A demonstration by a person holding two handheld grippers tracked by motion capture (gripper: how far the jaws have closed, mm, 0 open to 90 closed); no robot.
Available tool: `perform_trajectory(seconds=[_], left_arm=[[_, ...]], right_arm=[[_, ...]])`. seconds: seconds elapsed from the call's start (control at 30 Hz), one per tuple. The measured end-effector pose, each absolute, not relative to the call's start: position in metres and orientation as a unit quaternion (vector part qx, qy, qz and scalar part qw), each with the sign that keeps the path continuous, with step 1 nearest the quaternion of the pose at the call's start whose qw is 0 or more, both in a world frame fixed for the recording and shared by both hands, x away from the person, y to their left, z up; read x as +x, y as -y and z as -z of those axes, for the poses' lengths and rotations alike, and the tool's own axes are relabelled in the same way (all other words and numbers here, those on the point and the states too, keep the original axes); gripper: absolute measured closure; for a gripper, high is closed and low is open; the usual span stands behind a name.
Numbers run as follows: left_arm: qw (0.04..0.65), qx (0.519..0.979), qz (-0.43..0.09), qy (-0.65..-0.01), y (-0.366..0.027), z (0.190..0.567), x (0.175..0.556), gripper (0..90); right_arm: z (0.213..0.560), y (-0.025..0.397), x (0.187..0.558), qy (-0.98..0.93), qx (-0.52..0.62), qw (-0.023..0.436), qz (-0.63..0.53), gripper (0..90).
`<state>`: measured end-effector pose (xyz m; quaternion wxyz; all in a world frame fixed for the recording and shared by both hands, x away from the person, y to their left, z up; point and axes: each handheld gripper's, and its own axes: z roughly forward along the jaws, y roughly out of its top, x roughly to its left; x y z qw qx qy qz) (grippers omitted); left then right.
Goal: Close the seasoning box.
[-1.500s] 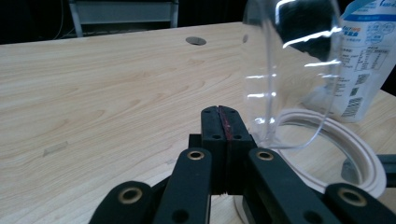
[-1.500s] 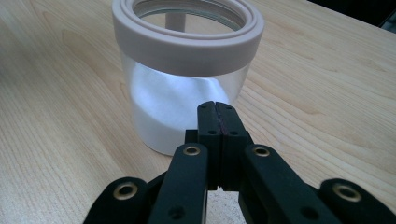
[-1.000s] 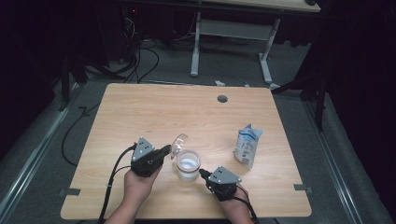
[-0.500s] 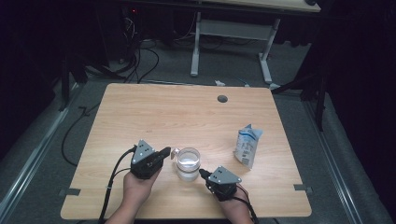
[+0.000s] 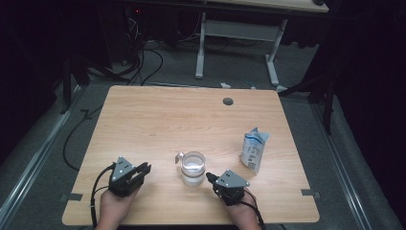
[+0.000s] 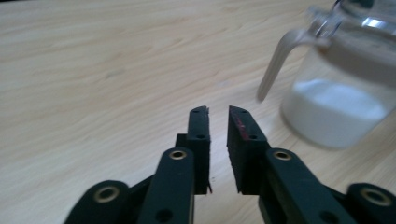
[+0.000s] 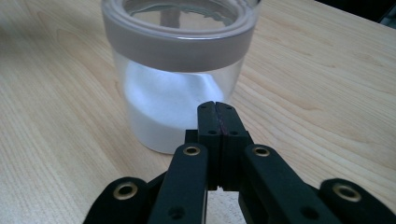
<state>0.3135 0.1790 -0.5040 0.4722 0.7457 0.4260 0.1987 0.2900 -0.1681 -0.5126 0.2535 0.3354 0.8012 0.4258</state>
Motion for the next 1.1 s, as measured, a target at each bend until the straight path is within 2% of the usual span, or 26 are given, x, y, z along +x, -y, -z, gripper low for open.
perform_trajectory(seconds=[0.13,0.27,0.63,1.1], left_arm=[[0.451,0.761,-0.198,-0.422,-0.198,0.514,0.304,56.5],[0.447,0.756,-0.206,-0.432,-0.204,0.516,0.301,50.0],[0.441,0.763,-0.19,-0.432,-0.202,0.522,0.306,47.2],[0.444,0.758,-0.193,-0.436,-0.205,0.522,0.305,47.1]], right_arm=[[0.51,0.174,0.292,-0.795,0.346,0.254,-0.428,89.9],[0.506,0.178,0.292,-0.787,0.354,0.26,-0.432,89.8],[0.493,0.182,0.32,-0.776,0.381,0.274,-0.422,89.8],[0.496,0.169,0.313,-0.779,0.363,0.263,-0.438,90.0]])
